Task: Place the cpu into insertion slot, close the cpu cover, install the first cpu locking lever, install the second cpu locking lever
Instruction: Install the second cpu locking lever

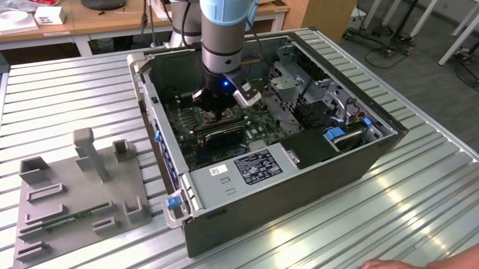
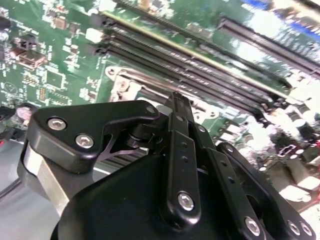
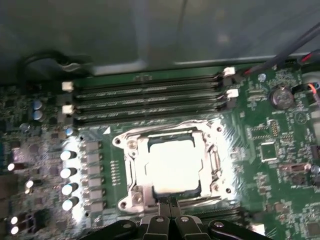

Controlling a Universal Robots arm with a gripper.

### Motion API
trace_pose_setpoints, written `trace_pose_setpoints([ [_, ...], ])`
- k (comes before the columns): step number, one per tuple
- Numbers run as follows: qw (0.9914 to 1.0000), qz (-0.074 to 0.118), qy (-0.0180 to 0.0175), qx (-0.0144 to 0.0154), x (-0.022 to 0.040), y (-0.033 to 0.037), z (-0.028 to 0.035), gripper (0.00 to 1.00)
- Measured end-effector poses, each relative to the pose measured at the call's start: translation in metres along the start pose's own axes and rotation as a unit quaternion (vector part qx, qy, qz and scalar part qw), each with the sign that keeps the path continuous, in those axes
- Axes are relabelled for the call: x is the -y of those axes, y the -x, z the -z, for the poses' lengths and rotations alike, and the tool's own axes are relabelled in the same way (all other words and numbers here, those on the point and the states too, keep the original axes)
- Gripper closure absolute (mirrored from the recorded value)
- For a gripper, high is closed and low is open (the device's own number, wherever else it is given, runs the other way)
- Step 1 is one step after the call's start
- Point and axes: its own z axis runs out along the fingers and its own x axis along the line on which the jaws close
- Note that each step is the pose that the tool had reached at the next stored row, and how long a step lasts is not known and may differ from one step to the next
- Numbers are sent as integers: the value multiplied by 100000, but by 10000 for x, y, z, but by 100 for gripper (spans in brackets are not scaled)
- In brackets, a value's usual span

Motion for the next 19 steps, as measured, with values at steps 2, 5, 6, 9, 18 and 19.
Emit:
trace_pose_setpoints([
  [2,100000,-6,-53,-17,-44,20,-7,89],
  [5,100000,4,-164,-2,-154,20,-23,89],
  [6,100000,6,-197,-3,-189,15,-28,89],
  [9,99999,30,-401,19,-252,8,-37,89],
  [18,99974,467,-2244,207,-274,6,-40,89],
  [19,99972,748,-2234,171,-276,6,-40,89],
])
